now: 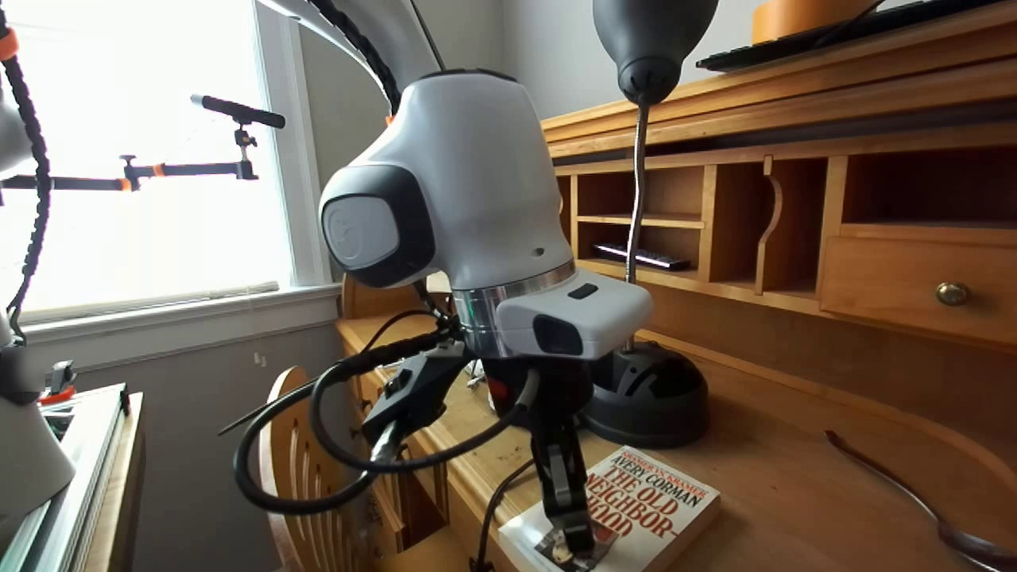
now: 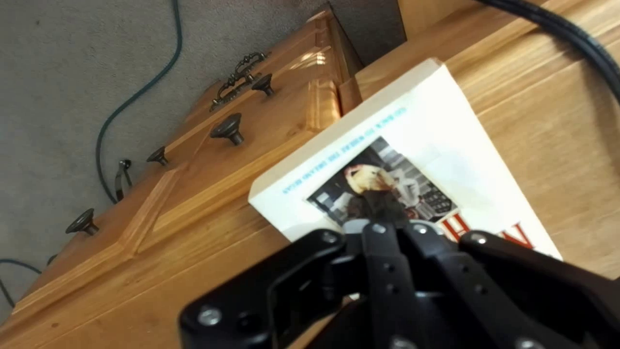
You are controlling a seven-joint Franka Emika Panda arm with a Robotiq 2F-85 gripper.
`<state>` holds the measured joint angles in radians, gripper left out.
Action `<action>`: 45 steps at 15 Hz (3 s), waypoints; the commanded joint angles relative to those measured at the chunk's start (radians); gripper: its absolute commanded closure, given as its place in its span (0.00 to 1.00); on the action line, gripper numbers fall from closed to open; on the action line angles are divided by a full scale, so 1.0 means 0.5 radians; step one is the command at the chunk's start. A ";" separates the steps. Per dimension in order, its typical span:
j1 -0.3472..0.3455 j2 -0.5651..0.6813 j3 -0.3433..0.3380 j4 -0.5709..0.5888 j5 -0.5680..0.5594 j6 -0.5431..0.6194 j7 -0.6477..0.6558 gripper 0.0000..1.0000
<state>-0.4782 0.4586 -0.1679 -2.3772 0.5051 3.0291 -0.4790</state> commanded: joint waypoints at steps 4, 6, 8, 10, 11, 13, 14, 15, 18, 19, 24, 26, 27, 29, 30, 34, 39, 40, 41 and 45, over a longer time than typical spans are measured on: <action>0.164 0.075 -0.184 0.027 -0.023 0.066 0.103 1.00; 0.190 0.081 -0.221 0.037 -0.020 0.061 0.117 1.00; 0.206 0.072 -0.245 0.047 -0.009 0.047 0.120 1.00; 0.227 -0.001 -0.252 0.025 -0.001 -0.002 0.132 1.00; 0.244 -0.040 -0.254 0.007 -0.002 -0.014 0.139 0.85; 0.338 -0.129 -0.307 -0.053 -0.034 -0.042 0.174 0.68; 0.398 -0.159 -0.347 -0.079 -0.054 -0.053 0.195 0.60; 0.339 -0.209 -0.300 -0.131 -0.318 -0.031 0.407 0.53; 0.469 -0.271 -0.400 -0.213 -0.605 -0.052 0.614 0.31; 0.618 -0.276 -0.522 -0.240 -0.573 -0.069 0.578 0.22; 1.063 -0.242 -0.943 -0.347 -0.879 -0.070 0.720 0.00; 1.256 -0.195 -1.112 -0.375 -0.967 -0.043 0.764 0.00; 1.350 -0.164 -1.191 -0.390 -1.001 -0.019 0.792 0.00; 1.523 -0.104 -1.330 -0.403 -1.063 -0.022 0.807 0.00; 1.612 -0.064 -1.399 -0.411 -1.086 -0.007 0.817 0.01; 1.798 0.068 -1.543 -0.406 -1.345 0.000 0.966 0.00; 1.987 0.262 -1.668 -0.399 -1.468 0.038 1.044 0.00; 2.019 0.310 -1.687 -0.395 -1.471 0.045 1.050 0.00; 2.048 0.349 -1.699 -0.395 -1.469 0.055 1.051 0.00; 2.140 0.527 -1.723 -0.382 -1.423 0.096 1.076 0.00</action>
<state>0.5471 0.6269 -1.0057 -2.5746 -0.2008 3.0395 0.0178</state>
